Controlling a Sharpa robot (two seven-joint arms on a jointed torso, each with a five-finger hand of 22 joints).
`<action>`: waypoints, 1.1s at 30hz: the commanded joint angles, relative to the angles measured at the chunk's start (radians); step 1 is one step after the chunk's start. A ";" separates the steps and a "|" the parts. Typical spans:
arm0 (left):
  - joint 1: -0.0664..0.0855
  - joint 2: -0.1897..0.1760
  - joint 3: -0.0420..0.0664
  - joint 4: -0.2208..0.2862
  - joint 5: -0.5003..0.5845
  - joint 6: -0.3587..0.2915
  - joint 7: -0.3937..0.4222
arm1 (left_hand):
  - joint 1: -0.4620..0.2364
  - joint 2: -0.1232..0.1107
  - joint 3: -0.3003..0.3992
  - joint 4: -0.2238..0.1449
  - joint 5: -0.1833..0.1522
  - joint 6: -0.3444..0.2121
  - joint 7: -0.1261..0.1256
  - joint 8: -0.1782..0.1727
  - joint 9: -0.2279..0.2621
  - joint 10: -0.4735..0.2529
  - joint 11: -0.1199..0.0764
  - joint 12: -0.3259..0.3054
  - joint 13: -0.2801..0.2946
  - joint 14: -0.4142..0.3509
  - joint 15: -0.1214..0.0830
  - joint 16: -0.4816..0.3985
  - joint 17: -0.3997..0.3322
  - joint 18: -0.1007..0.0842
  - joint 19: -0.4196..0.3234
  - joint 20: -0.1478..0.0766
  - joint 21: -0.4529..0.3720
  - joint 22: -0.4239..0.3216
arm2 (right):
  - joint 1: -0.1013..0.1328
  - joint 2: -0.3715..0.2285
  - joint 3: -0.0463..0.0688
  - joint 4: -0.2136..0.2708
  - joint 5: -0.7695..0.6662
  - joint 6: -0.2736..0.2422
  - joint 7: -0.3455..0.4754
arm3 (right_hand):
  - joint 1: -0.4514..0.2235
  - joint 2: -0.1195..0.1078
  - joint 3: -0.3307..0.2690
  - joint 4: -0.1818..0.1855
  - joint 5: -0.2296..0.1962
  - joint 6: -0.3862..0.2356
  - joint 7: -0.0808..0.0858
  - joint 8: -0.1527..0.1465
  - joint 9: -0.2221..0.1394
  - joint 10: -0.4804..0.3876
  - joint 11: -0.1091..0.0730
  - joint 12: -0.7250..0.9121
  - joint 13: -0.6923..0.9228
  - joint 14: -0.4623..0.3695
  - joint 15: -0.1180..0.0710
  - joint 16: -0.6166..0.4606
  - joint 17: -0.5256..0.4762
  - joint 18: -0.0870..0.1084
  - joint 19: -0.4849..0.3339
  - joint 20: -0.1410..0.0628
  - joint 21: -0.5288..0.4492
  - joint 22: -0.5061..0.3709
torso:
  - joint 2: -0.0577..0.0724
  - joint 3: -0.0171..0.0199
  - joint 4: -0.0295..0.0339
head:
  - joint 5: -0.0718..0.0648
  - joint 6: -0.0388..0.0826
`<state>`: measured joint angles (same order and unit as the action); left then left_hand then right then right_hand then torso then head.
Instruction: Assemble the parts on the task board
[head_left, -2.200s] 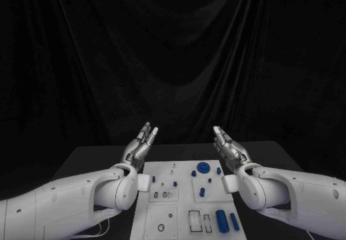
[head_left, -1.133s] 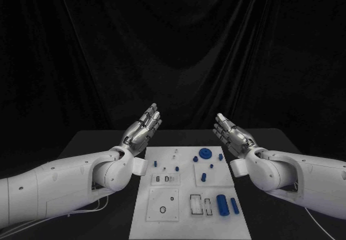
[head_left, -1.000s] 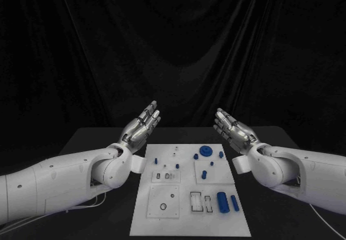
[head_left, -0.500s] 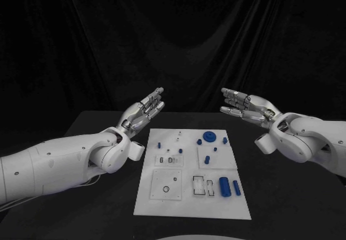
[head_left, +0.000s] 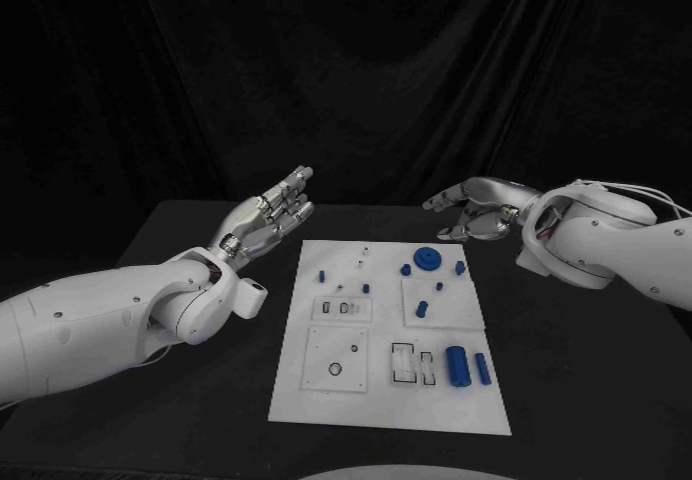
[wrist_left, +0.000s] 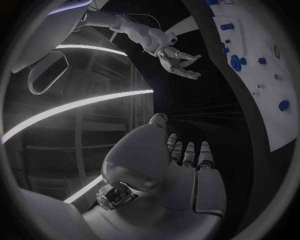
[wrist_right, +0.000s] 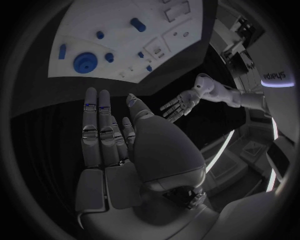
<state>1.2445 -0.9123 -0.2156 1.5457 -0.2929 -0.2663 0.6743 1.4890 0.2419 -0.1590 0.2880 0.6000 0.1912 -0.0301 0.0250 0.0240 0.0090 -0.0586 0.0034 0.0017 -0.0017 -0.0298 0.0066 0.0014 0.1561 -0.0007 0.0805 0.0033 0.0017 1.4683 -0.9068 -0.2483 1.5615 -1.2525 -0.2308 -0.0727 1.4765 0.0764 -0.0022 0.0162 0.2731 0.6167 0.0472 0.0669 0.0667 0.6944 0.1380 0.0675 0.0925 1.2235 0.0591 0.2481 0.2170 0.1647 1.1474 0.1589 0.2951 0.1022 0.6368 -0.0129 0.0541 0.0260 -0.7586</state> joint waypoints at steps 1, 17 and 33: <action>0.006 0.002 0.001 0.002 -0.033 0.005 0.134 | 0.011 -0.003 0.009 -0.002 0.005 -0.004 0.008 -0.001 0.001 0.001 0.007 -0.001 0.001 0.002 0.009 -0.007 -0.001 0.020 0.001 0.009 -0.003 -0.002 | 0.004 0.016 0.000 -0.008 -0.326 0.040 -0.118 | -0.005 -0.017 0.013 -0.014 -0.021 0.085 -0.003 0.012 0.009 0.073 -0.016 0.006 0.004 0.065 -0.023 0.033 0.035 0.018 0.058 -0.025 0.030 0.018 | 0.044 -0.0055 0.0178 | -0.012 0.017; 0.009 0.010 0.001 -0.017 -0.034 0.050 0.109 | 0.030 -0.008 0.026 -0.009 0.002 -0.001 0.024 0.000 0.002 -0.005 0.024 -0.002 0.000 0.002 0.018 -0.007 -0.001 0.022 0.001 0.019 -0.003 -0.002 | -0.005 0.088 0.000 -0.056 -0.467 0.055 -0.076 | -0.054 -0.059 0.053 -0.022 -0.095 0.204 -0.008 -0.003 0.001 0.224 -0.043 0.004 -0.017 0.149 -0.060 0.240 0.258 0.015 0.127 -0.069 0.195 0.165 | 0.111 -0.0154 0.0359 | -0.043 0.055; 0.009 -0.001 0.001 0.002 -0.034 0.062 0.111 | 0.034 -0.007 0.032 -0.009 0.003 0.008 0.029 0.002 0.003 -0.003 0.032 -0.002 0.000 0.002 0.024 -0.007 -0.001 0.022 0.001 0.025 -0.003 -0.002 | -0.043 0.090 0.000 -0.045 -0.471 0.079 -0.064 | -0.080 -0.080 0.048 0.001 -0.121 0.195 0.001 -0.004 0.001 0.257 -0.043 0.007 -0.015 0.145 -0.063 0.281 0.300 0.015 0.116 -0.068 0.227 0.207 | 0.118 -0.0165 0.0381 | -0.046 0.056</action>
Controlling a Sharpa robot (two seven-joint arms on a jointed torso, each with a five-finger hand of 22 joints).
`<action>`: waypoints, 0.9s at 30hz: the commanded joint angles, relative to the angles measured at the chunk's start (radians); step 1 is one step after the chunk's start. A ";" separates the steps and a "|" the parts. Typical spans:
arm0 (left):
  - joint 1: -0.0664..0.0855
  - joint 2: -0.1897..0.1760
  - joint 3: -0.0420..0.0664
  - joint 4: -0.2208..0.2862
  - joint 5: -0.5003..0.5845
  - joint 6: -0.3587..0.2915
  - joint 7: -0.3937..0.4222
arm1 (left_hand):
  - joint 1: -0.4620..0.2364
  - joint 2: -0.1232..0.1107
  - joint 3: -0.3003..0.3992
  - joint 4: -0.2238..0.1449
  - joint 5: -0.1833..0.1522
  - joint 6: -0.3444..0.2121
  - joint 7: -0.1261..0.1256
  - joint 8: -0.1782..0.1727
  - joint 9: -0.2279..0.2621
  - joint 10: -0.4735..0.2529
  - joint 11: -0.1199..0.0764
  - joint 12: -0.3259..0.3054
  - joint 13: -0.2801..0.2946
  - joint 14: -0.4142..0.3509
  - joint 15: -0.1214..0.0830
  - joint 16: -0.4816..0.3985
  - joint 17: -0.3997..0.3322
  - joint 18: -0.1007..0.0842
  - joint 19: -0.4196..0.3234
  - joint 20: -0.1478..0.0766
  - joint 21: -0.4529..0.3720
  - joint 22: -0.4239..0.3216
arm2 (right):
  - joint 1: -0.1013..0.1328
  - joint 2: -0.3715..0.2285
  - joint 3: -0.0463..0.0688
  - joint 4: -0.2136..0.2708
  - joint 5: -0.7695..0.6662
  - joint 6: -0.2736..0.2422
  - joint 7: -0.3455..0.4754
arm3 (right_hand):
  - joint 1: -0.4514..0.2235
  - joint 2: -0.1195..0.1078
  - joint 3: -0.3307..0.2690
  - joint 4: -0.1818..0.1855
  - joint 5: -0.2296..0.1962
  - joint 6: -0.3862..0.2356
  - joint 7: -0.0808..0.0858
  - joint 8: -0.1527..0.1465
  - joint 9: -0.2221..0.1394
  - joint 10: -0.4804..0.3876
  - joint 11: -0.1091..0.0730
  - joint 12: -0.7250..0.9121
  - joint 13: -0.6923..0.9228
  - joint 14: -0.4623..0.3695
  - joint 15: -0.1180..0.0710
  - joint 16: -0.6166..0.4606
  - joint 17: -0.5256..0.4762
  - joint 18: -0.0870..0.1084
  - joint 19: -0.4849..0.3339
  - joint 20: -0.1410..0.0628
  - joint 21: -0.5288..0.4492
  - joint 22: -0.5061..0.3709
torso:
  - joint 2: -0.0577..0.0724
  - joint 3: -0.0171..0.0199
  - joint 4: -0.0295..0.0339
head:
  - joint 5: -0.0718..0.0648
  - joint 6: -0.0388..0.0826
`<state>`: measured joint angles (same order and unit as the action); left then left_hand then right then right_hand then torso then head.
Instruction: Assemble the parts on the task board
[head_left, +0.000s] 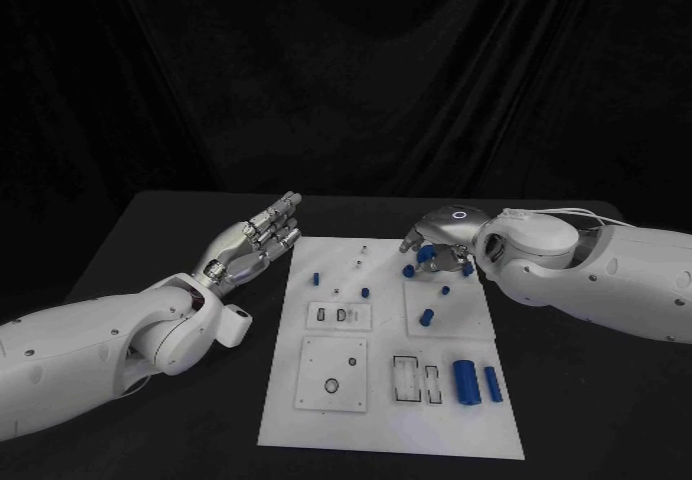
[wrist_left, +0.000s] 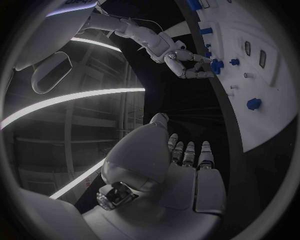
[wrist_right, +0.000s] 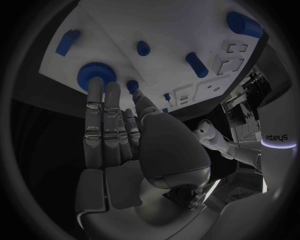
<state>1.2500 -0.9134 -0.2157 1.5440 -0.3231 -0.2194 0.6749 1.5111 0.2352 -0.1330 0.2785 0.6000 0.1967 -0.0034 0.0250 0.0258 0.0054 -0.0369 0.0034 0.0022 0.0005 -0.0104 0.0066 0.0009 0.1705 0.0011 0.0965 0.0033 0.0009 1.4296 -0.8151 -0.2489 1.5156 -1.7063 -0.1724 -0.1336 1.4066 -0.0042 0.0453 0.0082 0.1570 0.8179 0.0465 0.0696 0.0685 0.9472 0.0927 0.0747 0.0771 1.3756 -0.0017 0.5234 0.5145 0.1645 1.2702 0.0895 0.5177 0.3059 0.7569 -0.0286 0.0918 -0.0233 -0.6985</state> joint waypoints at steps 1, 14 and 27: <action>0.003 0.000 0.001 0.004 -0.004 0.016 0.110 | 0.012 -0.001 0.007 0.000 0.004 0.001 0.004 0.001 0.001 0.000 0.011 -0.002 0.000 0.000 0.005 -0.007 -0.001 0.008 -0.001 0.009 -0.003 -0.001 | -0.005 -0.002 0.001 0.001 -0.018 0.020 -0.003 | -0.012 0.001 0.000 0.011 -0.005 -0.006 0.002 -0.006 0.000 0.004 0.002 0.000 0.000 -0.008 -0.002 0.007 0.004 0.015 -0.007 0.001 0.005 0.004 | -0.003 -0.0012 -0.0002 | 0.005 -0.006; 0.003 0.008 0.001 -0.009 -0.004 0.027 0.104 | 0.014 0.000 0.012 0.000 0.004 0.002 0.007 0.001 0.001 -0.001 0.015 -0.002 -0.001 0.000 0.010 -0.007 -0.001 0.007 -0.001 0.013 -0.003 -0.001 | -0.028 0.008 0.001 -0.020 -0.018 0.002 0.016 | 0.003 0.005 0.018 0.009 0.036 0.013 0.025 0.000 0.004 0.014 0.005 0.000 0.001 -0.019 0.000 0.028 0.027 0.015 -0.022 0.003 0.027 0.036 | -0.005 -0.0008 -0.0027 | 0.013 -0.018; 0.003 0.006 0.001 -0.015 -0.004 0.035 0.099 | 0.017 -0.002 0.019 -0.001 0.004 0.007 0.014 0.002 0.002 0.000 0.021 -0.002 0.000 0.000 0.020 -0.007 -0.001 0.007 -0.001 0.021 -0.003 -0.001 | -0.046 0.031 0.001 -0.054 -0.018 -0.022 0.040 | 0.014 0.015 0.055 0.008 0.092 0.039 0.035 -0.002 0.004 0.026 0.010 -0.004 -0.003 -0.022 0.003 0.049 0.047 0.013 -0.041 0.005 0.060 0.080 | -0.003 -0.0003 -0.0029 | 0.014 -0.021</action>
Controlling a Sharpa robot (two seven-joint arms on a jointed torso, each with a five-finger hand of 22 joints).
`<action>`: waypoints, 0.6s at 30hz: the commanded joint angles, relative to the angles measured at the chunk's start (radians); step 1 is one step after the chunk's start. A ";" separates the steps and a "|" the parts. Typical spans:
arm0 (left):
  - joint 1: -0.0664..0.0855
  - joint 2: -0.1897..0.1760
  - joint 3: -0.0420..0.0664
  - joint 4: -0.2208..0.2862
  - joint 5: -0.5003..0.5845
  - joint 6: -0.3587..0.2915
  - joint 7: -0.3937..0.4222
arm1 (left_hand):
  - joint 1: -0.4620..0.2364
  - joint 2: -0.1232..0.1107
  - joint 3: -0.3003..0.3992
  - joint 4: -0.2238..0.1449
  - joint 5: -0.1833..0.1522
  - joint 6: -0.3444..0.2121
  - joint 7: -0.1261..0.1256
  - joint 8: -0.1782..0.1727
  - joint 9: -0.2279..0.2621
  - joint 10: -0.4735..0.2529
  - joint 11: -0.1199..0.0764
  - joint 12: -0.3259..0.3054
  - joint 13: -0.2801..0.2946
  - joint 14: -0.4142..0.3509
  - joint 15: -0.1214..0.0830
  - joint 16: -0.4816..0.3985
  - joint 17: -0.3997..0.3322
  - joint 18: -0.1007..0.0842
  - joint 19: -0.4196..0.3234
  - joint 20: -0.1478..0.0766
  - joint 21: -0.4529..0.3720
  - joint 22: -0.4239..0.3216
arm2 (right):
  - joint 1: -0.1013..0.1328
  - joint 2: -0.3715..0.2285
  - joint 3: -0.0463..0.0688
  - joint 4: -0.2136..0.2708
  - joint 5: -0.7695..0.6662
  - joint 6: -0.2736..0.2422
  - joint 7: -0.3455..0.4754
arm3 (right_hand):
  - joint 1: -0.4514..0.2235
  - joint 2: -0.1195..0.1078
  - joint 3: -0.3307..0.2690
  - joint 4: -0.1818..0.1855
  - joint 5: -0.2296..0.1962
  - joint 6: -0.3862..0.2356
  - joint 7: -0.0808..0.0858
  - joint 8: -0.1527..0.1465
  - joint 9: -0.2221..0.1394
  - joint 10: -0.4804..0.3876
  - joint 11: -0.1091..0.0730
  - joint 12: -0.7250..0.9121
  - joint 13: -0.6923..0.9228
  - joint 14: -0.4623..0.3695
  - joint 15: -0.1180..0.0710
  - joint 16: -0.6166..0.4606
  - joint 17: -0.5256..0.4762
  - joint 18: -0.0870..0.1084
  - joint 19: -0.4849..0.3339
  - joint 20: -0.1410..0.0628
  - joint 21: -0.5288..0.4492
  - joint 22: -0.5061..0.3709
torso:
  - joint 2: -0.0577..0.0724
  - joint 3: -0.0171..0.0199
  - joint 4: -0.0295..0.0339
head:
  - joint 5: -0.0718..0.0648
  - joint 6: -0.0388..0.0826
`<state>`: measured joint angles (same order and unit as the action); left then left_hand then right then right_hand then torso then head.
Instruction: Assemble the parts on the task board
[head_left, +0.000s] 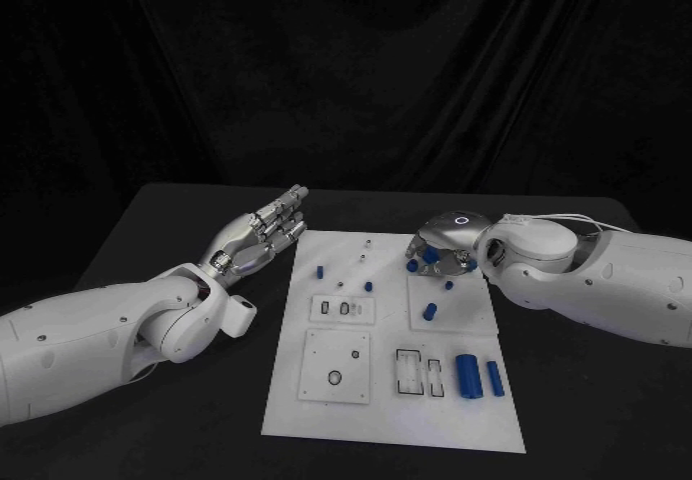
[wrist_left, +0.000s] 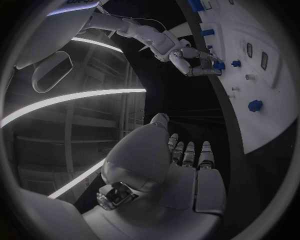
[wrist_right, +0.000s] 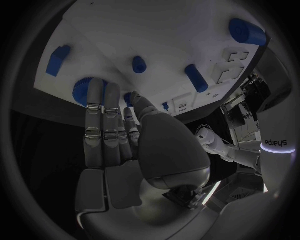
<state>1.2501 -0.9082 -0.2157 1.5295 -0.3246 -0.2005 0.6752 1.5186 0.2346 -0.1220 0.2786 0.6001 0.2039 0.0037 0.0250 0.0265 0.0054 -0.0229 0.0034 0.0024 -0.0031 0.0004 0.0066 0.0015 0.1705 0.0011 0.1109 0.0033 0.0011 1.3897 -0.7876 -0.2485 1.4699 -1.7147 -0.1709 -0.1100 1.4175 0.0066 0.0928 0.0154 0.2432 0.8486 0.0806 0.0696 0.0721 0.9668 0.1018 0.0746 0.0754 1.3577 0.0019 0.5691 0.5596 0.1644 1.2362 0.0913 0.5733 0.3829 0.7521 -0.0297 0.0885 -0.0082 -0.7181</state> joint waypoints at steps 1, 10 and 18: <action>0.003 0.001 0.001 -0.001 -0.002 0.017 0.098 | 0.009 -0.001 0.008 -0.001 0.004 0.000 0.007 0.002 0.001 0.000 0.007 -0.002 -0.001 0.003 0.009 -0.007 -0.001 0.007 -0.001 0.007 -0.003 -0.001 | -0.007 0.006 0.000 -0.010 -0.009 -0.025 0.018 | 0.003 0.005 0.010 0.002 0.007 0.010 0.000 -0.002 0.000 0.007 0.001 -0.004 -0.002 -0.005 0.000 0.004 0.003 0.013 -0.008 0.003 0.007 0.005 | 0.001 0.0008 0.0001 | -0.001 -0.001; 0.003 0.006 0.001 -0.007 -0.002 0.026 0.092 | 0.011 -0.002 0.014 -0.002 0.004 0.014 0.014 0.004 0.003 0.000 0.011 -0.002 -0.001 0.003 0.018 -0.007 -0.001 0.005 -0.001 0.013 -0.003 -0.001 | -0.019 0.019 0.001 -0.025 -0.009 -0.038 0.034 | -0.005 0.002 0.027 0.011 -0.011 0.022 0.002 -0.002 0.000 0.030 -0.003 0.001 -0.002 -0.005 -0.003 0.016 0.013 0.015 -0.019 0.004 0.025 0.030 | 0.000 0.0003 -0.0030 | 0.005 -0.010; 0.002 0.010 0.001 -0.015 -0.002 0.032 0.084 | 0.013 -0.003 0.019 -0.005 0.006 0.022 0.020 0.005 0.004 0.001 0.015 -0.001 0.000 0.003 0.022 -0.007 -0.001 0.004 -0.001 0.017 -0.003 -0.001 | -0.025 0.026 0.001 -0.031 -0.009 -0.056 0.049 | -0.004 -0.003 0.071 0.027 -0.020 0.083 0.016 0.010 0.012 0.076 -0.014 0.004 -0.005 -0.003 -0.011 0.029 0.024 0.017 -0.035 -0.001 0.052 0.071 | 0.000 0.0009 -0.0032 | 0.006 -0.012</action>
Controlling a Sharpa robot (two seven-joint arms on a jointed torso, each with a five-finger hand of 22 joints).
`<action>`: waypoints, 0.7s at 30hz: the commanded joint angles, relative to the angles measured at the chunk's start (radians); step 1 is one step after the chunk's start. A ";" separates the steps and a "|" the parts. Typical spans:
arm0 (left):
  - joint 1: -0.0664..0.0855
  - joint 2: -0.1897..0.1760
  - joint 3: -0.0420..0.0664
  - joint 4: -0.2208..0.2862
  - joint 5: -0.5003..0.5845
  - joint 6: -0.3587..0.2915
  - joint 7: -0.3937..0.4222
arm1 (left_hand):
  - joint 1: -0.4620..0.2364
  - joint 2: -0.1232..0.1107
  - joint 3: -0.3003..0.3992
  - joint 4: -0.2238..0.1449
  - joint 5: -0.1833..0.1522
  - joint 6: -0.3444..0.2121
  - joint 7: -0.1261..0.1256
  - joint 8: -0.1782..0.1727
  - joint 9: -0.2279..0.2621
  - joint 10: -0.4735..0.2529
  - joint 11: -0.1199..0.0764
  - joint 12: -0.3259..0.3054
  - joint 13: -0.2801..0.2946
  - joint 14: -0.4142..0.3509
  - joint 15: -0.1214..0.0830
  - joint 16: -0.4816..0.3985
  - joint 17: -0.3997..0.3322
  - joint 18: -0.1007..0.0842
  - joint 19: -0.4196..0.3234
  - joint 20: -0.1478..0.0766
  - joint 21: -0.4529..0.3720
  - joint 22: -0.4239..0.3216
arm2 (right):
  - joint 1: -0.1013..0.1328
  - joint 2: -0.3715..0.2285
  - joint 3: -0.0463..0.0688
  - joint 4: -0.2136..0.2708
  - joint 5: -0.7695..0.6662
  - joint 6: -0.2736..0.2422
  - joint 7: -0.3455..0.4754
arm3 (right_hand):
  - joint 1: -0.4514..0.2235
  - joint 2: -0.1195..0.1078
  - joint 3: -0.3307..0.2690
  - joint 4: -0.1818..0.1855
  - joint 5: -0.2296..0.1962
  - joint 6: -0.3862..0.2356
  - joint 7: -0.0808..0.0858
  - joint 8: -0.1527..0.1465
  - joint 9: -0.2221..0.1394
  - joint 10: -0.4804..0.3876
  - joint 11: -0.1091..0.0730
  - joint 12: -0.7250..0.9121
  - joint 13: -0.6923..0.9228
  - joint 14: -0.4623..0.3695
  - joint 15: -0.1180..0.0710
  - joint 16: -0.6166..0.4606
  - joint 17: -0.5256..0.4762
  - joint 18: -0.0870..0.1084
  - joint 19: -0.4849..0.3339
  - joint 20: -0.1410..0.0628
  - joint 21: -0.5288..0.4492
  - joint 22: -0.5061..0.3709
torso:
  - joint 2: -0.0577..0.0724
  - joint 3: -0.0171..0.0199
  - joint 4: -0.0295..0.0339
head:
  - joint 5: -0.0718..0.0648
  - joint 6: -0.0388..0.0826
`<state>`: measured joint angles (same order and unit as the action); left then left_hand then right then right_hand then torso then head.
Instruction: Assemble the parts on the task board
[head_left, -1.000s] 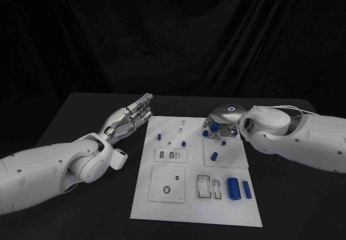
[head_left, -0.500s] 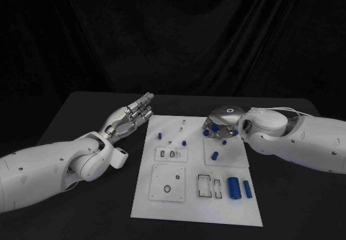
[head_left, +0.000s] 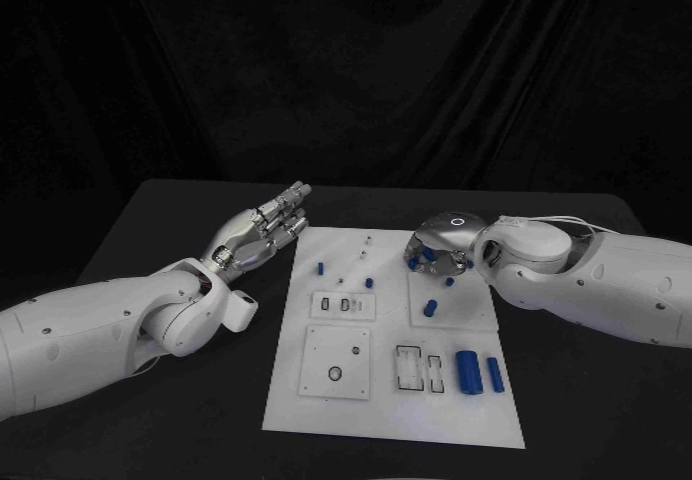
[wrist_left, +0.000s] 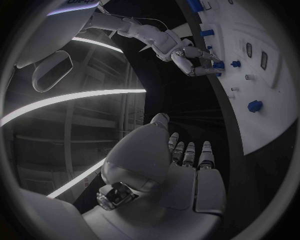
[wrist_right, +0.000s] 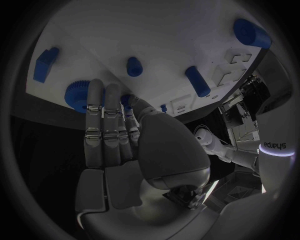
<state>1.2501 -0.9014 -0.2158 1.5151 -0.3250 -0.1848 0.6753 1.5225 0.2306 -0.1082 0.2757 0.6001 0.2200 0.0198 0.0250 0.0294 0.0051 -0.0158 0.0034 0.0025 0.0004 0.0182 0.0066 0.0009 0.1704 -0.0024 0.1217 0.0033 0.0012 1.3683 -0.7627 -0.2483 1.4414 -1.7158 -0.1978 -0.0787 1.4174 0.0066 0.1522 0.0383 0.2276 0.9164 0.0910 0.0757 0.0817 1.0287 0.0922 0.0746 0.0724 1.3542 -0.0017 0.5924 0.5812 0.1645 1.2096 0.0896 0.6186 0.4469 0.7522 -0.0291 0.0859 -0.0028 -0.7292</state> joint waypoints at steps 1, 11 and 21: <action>0.002 0.004 0.001 -0.002 -0.002 0.018 0.083 | 0.010 0.001 0.007 -0.002 0.006 0.007 0.005 0.006 0.001 0.001 0.009 -0.001 0.000 0.000 0.005 -0.007 -0.001 0.004 0.002 0.007 -0.003 -0.001 | -0.004 0.002 0.000 -0.004 -0.008 -0.030 0.019 | -0.003 -0.002 0.019 0.007 -0.009 0.025 0.013 0.006 0.005 0.021 -0.009 0.003 -0.003 0.003 -0.012 0.007 0.003 0.018 -0.009 -0.002 0.011 0.012 | -0.001 0.0003 -0.0011 | 0.002 -0.002; 0.002 0.009 0.001 -0.013 -0.002 0.026 0.069 | 0.014 0.001 0.015 -0.007 0.007 0.015 0.011 0.006 0.002 0.002 0.014 -0.001 0.000 0.000 0.007 -0.007 -0.001 0.004 0.002 0.009 -0.003 -0.001 | -0.007 0.006 0.000 -0.014 -0.008 -0.070 0.043 | 0.031 0.028 0.101 0.014 -0.081 0.147 0.015 0.045 0.035 0.123 -0.031 0.007 -0.006 0.035 -0.023 0.018 0.010 0.017 -0.007 -0.015 0.046 0.058 | -0.001 0.0003 -0.0027 | 0.006 0.000; 0.002 0.005 0.001 -0.013 -0.002 0.032 0.056 | 0.018 -0.001 0.024 -0.013 0.010 0.023 0.016 0.007 0.003 0.004 0.020 -0.001 0.000 0.000 0.011 -0.007 -0.001 0.004 0.002 0.013 -0.003 -0.001 | 0.012 0.011 0.001 0.000 -0.008 -0.140 0.043 | 0.055 0.011 0.127 0.000 -0.142 0.186 0.017 0.049 0.053 0.182 -0.035 -0.006 -0.008 0.059 -0.033 0.015 0.010 0.018 -0.007 -0.017 0.077 0.098 | -0.002 0.0000 -0.0038 | 0.022 0.012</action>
<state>1.2501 -0.8967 -0.2159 1.4998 -0.3255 -0.1677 0.6755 1.5317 0.2292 -0.0890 0.2620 0.6043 0.2361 0.0359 0.0288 0.0304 0.0085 -0.0052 0.0034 0.0026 -0.0033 0.0218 0.0066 0.0012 0.1703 0.0011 0.1251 0.0033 0.0015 1.3710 -0.7574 -0.2492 1.4394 -1.7163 -0.2759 -0.0413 1.4611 0.0184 0.2747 0.0371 0.0882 1.0920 0.1123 0.1229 0.1086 1.2056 0.0557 0.0693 0.0619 1.4082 -0.0340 0.6045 0.5901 0.1642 1.2006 0.0805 0.6882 0.5430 0.7505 -0.0289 0.0826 0.0144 -0.7214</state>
